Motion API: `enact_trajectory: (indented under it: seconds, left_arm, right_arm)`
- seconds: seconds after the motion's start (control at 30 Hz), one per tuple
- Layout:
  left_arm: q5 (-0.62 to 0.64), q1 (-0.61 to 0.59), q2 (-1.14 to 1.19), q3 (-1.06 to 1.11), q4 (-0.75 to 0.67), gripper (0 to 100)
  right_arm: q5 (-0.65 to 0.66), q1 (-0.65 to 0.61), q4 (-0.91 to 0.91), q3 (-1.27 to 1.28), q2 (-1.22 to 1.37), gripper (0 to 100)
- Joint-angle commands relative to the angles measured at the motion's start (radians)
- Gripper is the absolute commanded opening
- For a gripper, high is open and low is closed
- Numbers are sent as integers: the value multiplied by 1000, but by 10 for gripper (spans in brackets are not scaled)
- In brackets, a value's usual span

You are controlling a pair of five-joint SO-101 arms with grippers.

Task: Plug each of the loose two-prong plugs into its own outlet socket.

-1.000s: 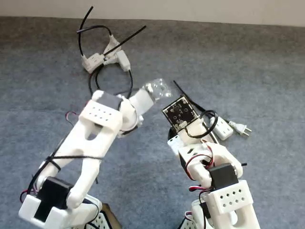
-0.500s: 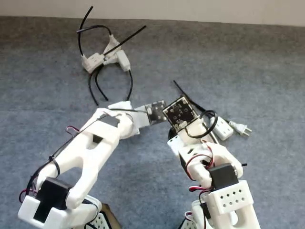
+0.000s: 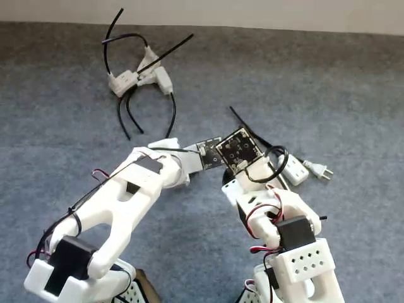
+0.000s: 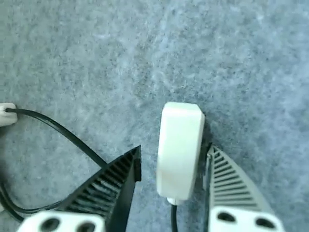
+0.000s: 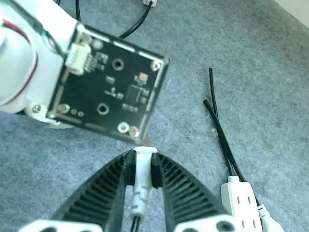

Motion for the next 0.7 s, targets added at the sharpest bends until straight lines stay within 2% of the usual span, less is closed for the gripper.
enact_trajectory:
  seconds: [0.0, 0.33, 0.53, 0.67]
  left_arm:
    - [9, -28, -41, -90, -18, 216]
    - [12, -99, -41, -280, 46, 214]
    - [11, -162, -27, -295, 41, 214]
    - [9, -174, 48, -200, -74, 214]
  right_arm:
    - [-12, 8, -19, -5, 5, 8]
    - [-12, 8, -19, -5, 5, 8]
    - [-11, 8, -22, -5, 5, 8]
    - [-6, 8, -51, 27, 5, 8]
